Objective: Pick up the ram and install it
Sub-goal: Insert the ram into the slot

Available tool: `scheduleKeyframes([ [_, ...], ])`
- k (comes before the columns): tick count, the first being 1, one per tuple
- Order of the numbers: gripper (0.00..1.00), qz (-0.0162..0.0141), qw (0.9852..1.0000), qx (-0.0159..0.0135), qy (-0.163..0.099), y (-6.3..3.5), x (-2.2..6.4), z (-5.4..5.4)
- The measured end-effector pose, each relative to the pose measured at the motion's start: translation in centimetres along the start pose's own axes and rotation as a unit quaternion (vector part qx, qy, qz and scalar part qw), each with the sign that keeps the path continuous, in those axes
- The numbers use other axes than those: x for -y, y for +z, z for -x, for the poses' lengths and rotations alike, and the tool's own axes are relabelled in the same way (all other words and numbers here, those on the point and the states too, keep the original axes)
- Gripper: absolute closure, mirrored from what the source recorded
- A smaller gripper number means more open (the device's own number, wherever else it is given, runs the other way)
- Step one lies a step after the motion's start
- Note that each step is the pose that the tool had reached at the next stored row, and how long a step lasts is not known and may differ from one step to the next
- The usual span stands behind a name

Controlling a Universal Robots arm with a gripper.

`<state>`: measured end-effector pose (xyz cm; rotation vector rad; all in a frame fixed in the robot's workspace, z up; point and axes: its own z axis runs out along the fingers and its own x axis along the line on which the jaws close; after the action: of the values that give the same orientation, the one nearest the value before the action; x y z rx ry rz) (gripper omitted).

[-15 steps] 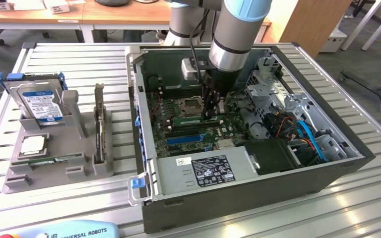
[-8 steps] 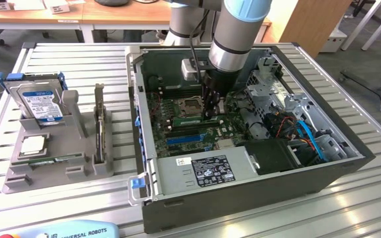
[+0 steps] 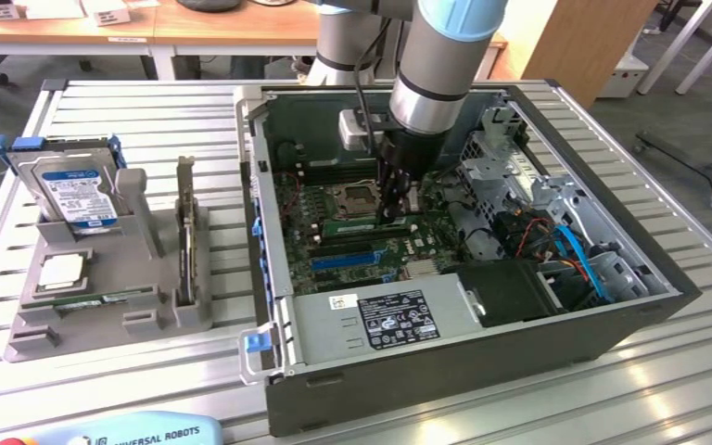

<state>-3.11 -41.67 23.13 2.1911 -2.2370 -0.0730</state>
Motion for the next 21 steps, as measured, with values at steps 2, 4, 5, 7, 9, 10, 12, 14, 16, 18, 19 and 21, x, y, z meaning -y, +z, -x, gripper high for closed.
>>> scheduleKeyframes([
  [2, 0.89, 0.0, 1.0, 0.0, 0.0, 0.0, 0.0, 0.0],
  [4, 0.89, 0.0, 1.0, -0.0001, 0.0, 0.0, 0.0, 0.0],
  [5, 0.89, 0.0, 1.0, -0.0001, 0.0, 0.0, 0.0, 0.0],
  [7, 0.89, 0.0, 1.0, -0.0001, -0.001, 0.0, 0.0, 0.0],
  [9, 0.89, 0.0001, 1.0, -0.0002, -0.002, 0.0, 0.0, 0.0],
  [10, 0.89, 0.0001, 1.0, -0.0002, -0.002, 0.0, 0.0, 0.0],
  [12, 0.89, 0.0002, 1.0, -0.0002, -0.004, 0.0, 0.0, 0.0],
  [14, 0.89, 0.0002, 1.0, -0.0003, -0.006, 0.0, 0.0, 0.0],
  [16, 0.89, 0.0002, 1.0, -0.0004, -0.007, 0.0, 0.0, 0.0],
  [18, 0.89, 0.0002, 1.0, -0.0004, -0.007, 0.0, 0.0, 0.0],
  [19, 0.89, 0.0002, 1.0, -0.0004, -0.007, 0.02, 0.0, 0.0],
  [21, 0.89, 0.0002, 1.0, -0.0003, -0.007, 0.08, 0.01, 0.0],
])
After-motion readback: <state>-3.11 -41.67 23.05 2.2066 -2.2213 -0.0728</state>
